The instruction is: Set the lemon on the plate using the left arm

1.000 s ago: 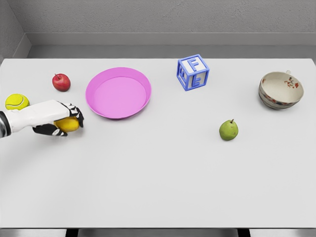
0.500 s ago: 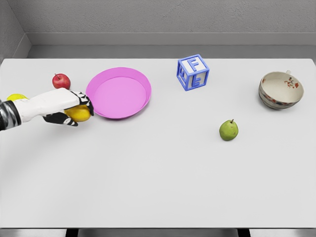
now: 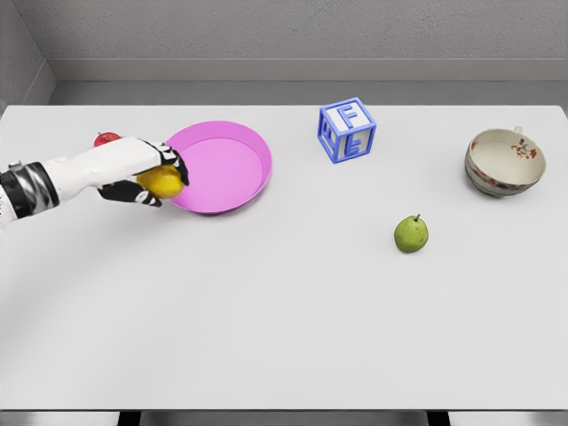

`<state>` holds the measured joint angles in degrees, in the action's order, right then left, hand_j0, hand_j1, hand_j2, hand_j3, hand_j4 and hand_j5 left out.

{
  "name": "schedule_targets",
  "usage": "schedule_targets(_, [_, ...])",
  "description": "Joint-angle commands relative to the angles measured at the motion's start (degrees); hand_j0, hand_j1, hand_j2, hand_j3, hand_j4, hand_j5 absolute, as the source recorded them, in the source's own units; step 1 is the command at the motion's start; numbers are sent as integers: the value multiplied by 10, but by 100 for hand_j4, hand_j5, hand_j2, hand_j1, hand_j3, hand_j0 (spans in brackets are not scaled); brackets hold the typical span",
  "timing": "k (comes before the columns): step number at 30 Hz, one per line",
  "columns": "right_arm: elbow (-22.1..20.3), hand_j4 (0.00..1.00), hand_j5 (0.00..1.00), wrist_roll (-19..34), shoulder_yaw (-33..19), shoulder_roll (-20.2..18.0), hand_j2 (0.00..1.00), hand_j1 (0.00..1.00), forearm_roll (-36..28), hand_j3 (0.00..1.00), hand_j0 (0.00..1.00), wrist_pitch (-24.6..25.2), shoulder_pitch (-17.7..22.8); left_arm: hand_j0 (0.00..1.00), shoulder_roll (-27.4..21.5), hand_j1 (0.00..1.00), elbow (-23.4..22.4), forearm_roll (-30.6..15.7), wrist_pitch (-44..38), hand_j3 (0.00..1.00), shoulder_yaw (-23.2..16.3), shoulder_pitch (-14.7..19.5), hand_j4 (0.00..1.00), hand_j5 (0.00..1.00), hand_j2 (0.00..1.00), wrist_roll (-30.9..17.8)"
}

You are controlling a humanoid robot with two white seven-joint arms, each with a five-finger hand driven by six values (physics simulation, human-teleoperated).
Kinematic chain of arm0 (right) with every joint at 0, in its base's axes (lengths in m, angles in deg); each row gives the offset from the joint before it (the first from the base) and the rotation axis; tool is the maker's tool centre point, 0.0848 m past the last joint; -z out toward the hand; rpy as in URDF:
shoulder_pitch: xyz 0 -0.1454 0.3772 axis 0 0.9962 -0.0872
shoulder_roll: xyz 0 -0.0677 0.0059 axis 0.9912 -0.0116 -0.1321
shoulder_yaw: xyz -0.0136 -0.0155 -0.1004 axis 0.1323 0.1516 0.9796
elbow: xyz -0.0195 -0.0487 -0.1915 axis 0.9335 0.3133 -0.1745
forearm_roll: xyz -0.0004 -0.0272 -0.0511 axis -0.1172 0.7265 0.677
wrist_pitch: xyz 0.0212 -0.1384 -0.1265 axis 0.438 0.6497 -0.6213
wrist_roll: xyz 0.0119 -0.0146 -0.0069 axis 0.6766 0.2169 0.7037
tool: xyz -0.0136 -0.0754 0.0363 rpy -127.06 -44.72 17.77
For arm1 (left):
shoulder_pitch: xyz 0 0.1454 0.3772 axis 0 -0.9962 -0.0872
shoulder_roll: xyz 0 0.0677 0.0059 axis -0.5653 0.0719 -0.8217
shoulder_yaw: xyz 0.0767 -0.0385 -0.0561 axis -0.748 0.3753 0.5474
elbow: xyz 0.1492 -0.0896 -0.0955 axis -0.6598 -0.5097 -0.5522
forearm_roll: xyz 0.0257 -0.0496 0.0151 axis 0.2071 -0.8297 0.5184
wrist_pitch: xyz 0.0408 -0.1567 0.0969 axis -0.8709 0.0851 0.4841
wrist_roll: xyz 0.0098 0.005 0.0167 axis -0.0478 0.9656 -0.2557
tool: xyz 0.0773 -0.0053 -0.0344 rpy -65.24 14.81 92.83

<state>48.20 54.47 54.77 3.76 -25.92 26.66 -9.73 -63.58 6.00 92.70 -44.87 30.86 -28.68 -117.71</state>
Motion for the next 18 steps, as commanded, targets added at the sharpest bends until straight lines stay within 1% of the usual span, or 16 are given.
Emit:
schedule_targets(1, [0, 100, 100, 0, 0, 0, 100, 100, 0, 100, 100, 0, 0, 51, 16, 51, -1, -3, -14, 51, -1, 1, 51, 51, 51, 0])
schedule_targets(4, [0, 100, 100, 0, 0, 0, 100, 100, 0, 100, 100, 0, 0, 51, 32, 51, -1, -2, -21, 51, -2, 4, 51, 51, 51, 0])
schedule_targets(8, [0, 100, 100, 0, 0, 0, 100, 100, 0, 100, 100, 0, 0, 51, 44, 51, -1, -2, -32, 51, -2, 18, 51, 51, 51, 0])
schedule_targets(11, [0, 100, 100, 0, 0, 0, 100, 100, 0, 100, 100, 0, 0, 51, 62, 51, -1, -1, -47, 51, -4, 25, 51, 51, 51, 0])
schedule_targets(14, [0, 100, 100, 0, 0, 0, 100, 100, 0, 100, 100, 0, 0, 52, 80, 52, -27, -1, -50, 52, -6, 40, 52, 52, 52, 3])
schedule_targets(15, [0, 100, 100, 0, 0, 0, 100, 100, 0, 100, 100, 0, 0, 57, 82, 57, -36, -2, -49, 57, -5, 40, 57, 57, 57, 6])
schedule_targets(16, [0, 100, 100, 0, 0, 0, 100, 100, 0, 100, 100, 0, 0, 100, 93, 100, -40, -2, -50, 100, -2, 43, 100, 100, 100, 13])
schedule_targets(18, [0, 100, 100, 0, 0, 0, 100, 100, 0, 100, 100, 0, 0, 100, 95, 100, -39, -2, -50, 100, -6, 48, 100, 100, 100, 13])
